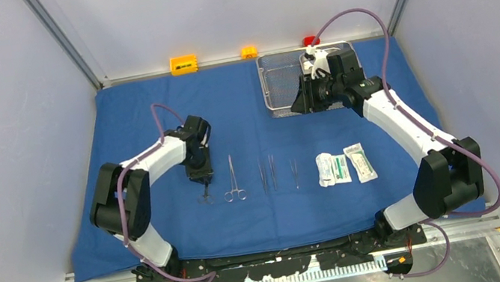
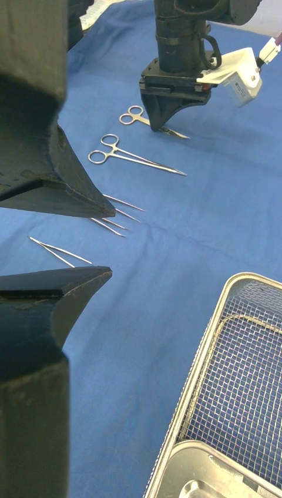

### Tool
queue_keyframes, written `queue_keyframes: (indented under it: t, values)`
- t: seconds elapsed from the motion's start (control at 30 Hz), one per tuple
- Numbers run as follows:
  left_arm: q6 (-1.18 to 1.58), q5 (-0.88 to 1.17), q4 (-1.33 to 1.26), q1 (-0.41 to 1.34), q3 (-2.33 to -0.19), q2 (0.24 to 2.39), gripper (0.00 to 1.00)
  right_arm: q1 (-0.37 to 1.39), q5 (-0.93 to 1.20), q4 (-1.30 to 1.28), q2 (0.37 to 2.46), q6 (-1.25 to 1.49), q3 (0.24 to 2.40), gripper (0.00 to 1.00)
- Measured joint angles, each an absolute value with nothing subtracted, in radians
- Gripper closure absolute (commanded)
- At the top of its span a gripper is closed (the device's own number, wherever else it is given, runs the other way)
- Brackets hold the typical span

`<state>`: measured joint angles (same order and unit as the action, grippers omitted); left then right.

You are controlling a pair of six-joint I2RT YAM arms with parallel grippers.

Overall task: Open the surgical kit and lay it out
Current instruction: Place the medical item in the surgical kit.

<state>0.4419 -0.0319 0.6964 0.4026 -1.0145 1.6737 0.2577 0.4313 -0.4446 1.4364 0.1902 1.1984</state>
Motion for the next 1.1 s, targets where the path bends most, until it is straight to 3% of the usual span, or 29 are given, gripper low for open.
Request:
queue_keyframes:
  t: [0.3,1.1]
  values:
    - [0.443,-0.023,0.695,0.397,-1.015,1.679,0.84,0.258,0.431,-0.442,1.436,0.191,1.195,0.59]
    - [0.496,0.052,0.696,0.396,-1.047,1.709,0.90,0.251,0.431,-0.442,1.436,0.192,1.195,0.59]
